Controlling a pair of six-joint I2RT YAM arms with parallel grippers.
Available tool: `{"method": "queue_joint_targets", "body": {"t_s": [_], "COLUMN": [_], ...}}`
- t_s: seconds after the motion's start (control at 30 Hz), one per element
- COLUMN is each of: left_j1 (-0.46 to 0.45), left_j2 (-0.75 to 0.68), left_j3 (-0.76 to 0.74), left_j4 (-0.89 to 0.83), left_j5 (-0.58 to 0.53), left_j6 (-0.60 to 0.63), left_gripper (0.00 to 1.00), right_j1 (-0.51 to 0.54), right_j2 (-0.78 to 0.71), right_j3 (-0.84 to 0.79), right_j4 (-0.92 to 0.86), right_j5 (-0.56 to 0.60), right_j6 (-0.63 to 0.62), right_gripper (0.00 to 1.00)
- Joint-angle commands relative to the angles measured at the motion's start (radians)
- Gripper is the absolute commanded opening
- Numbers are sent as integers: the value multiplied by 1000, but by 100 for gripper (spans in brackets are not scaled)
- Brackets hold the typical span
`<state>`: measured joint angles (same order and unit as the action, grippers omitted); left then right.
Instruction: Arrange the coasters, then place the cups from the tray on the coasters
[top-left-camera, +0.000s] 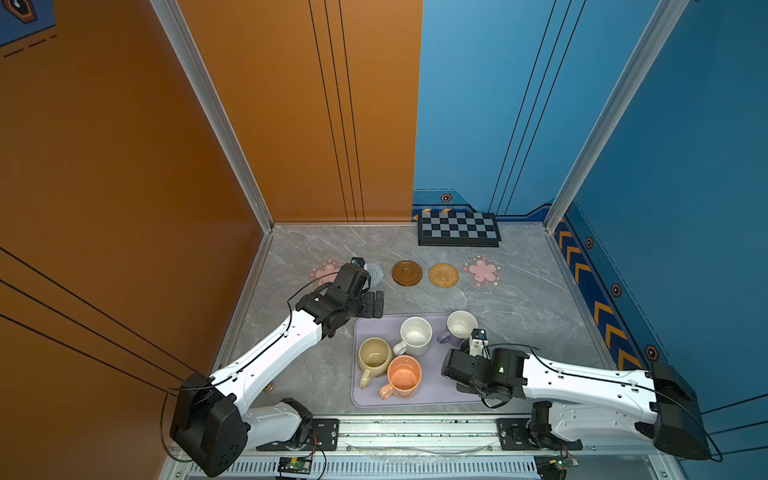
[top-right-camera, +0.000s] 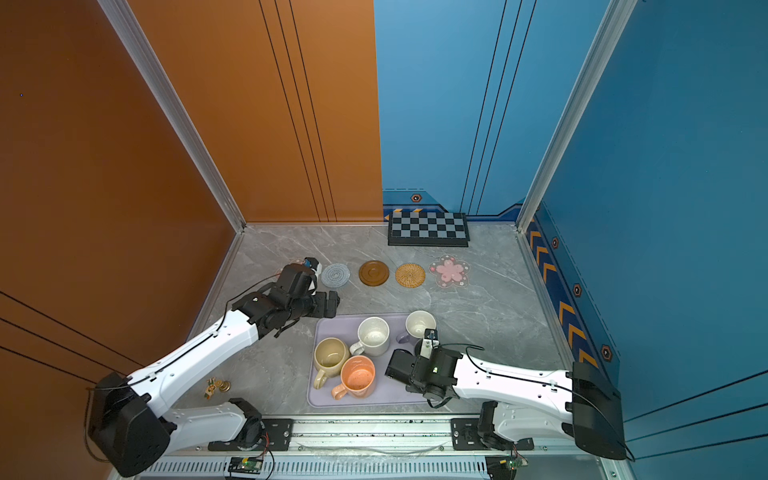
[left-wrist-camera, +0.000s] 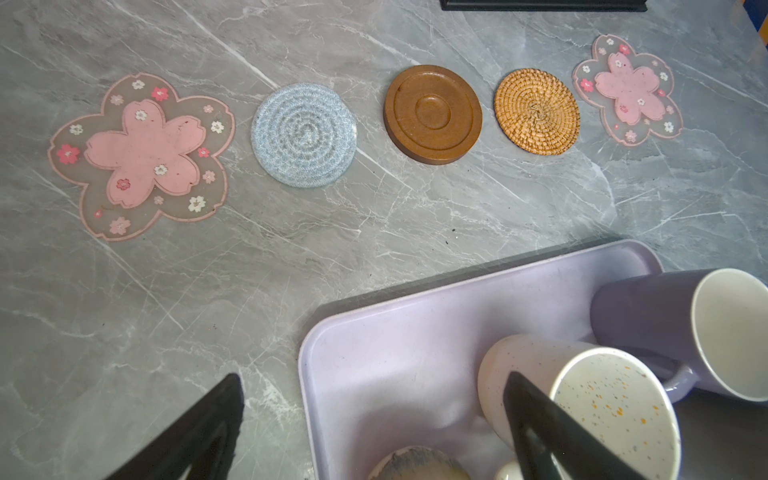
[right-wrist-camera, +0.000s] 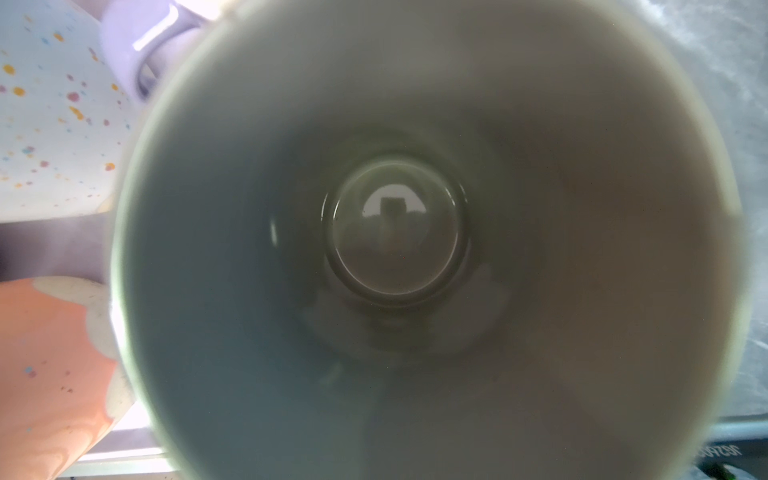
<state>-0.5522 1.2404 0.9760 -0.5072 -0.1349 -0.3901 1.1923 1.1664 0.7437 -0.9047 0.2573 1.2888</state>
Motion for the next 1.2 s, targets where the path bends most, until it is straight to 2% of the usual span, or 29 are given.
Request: {"method": "queue_joint_targets", "body": {"t_s": [0.0, 0.6, 0.9, 1.17], "left_j1": [-9, 4, 6, 8], "left_j2": [6, 24, -3, 8], "left_j3": [18, 36, 47, 95], "left_j4": [-30, -48, -65, -76], "left_j5": [-39, -23, -23, -28], "left_j6": [-7, 10, 19, 21], "left_gripper": [98, 98, 98, 98], "right_j1": [-17, 19, -22, -135], "right_j2": [-19, -234, -196, -189], "right_j3": [-5, 143, 292, 388], "right_j4": [-4, -306, -518, -570], "right_j5": [-35, 111, 192, 255], "right_j6": [-24, 32, -43, -160], "right_gripper": [0, 0, 0, 0]}}
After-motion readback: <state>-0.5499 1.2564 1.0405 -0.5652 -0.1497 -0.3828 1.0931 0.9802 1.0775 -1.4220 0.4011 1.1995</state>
